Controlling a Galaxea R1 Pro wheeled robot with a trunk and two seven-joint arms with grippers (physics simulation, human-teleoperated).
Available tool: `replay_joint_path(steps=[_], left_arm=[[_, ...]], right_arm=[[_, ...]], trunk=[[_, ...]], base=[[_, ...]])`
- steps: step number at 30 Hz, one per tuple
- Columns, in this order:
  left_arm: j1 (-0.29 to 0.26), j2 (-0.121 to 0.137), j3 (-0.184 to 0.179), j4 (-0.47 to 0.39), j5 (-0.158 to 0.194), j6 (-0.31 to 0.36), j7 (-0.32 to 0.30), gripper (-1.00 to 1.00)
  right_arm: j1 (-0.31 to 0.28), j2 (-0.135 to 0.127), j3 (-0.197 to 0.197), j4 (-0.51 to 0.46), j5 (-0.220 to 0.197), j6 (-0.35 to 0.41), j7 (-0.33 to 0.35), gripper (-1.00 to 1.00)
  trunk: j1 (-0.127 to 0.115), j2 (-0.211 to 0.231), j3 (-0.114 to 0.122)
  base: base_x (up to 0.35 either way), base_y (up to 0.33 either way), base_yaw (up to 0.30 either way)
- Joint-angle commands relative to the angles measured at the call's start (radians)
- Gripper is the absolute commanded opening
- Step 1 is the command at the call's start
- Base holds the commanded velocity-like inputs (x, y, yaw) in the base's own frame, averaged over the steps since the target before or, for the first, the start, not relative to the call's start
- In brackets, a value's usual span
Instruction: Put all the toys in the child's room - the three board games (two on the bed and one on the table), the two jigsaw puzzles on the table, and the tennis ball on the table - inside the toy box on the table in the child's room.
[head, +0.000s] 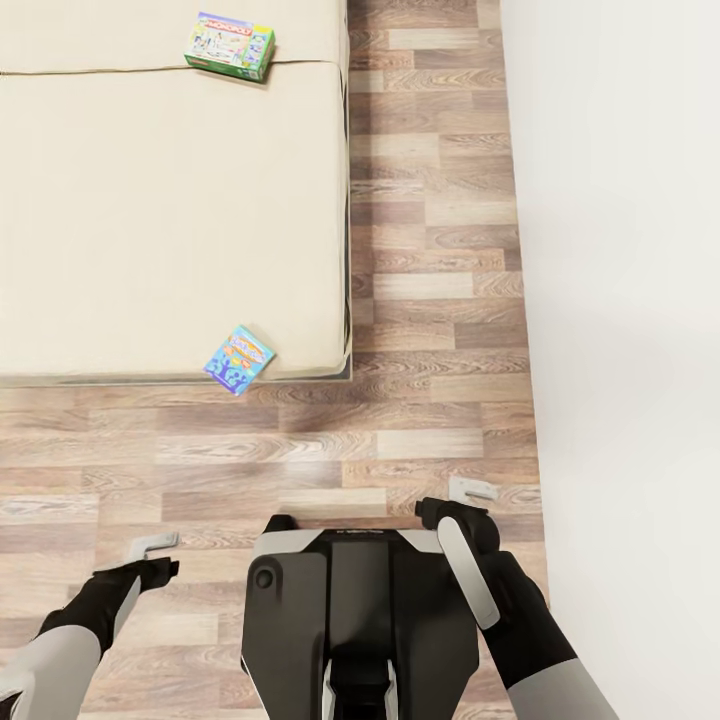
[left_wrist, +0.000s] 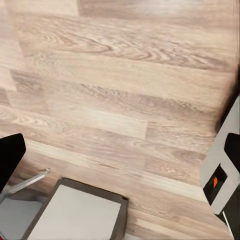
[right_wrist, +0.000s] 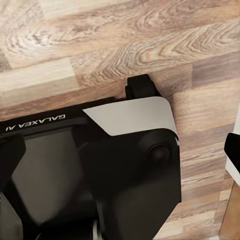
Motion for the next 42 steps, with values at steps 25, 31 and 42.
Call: replay_joint_path(steps=[25, 31, 42], left_arm=[[0.0, -0.004, -0.016, 0.037, 0.0, 0.005, -0.007, 1.0], [0.0, -0.004, -0.016, 0.037, 0.002, 0.005, -0.008, 1.0], [0.0, -0.005, -0.017, 0.037, -0.001, 0.006, -0.013, 1.0]], right_arm=[[0.0, 0.001, 0.007, 0.002, -0.01, -0.003, -0.01, 1.0], [0.0, 0.002, 0.007, 0.002, -0.01, -0.003, -0.01, 1.0], [0.0, 0.003, 0.008, 0.002, -0.01, -0.003, -0.01, 1.0]], trunk=[[0.001, -0.002, 0.04], [0.001, -0.002, 0.05], [0.001, -0.002, 0.068]], base=[[0.0, 0.0, 0.0], [0.0, 0.0, 0.0], [0.0, 0.0, 0.0]])
